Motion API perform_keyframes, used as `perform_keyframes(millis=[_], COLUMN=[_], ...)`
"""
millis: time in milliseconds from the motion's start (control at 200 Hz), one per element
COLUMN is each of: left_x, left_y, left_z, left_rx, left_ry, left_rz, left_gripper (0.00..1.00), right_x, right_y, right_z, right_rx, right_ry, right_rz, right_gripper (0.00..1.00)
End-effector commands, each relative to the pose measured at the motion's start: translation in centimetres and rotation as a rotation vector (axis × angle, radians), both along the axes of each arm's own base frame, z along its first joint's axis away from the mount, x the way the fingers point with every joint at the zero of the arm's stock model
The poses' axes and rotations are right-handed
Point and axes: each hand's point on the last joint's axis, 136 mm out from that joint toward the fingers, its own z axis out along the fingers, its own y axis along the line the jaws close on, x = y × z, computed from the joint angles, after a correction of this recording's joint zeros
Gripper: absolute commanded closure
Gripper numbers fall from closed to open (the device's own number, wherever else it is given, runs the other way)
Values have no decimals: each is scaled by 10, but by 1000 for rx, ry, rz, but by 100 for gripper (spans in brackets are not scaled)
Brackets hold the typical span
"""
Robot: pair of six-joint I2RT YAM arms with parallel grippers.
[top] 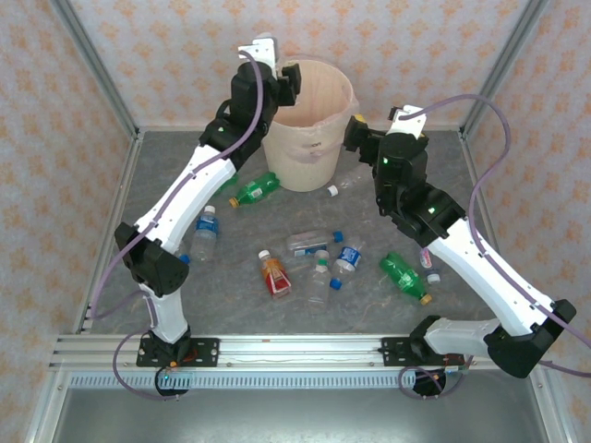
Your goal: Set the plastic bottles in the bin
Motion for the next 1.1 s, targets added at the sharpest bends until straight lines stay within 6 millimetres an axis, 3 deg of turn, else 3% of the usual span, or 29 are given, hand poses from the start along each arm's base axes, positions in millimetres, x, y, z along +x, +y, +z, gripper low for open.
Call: perform_keyframes(millis=[0, 480, 831, 1096], left_x=[3, 11, 6, -4], left_y=[13, 9, 4, 3], left_z=[2, -23, -24, -20], left_rx=[125, 165, 129, 87], left_ry=[-7, 52, 75, 89], left_rz=[78, 83, 42, 20], left_gripper=[45, 41, 1, 1], right_x=[-5, -4, -13, -14], right_y=[-7, -6, -13, -14], right_z=[0, -6, -3, -8], right_rx=[2, 3, 20, 31], right_ry=[1, 9, -3, 10], right_rz=[-27, -24, -26, -24], right_gripper=[0, 0, 0, 0])
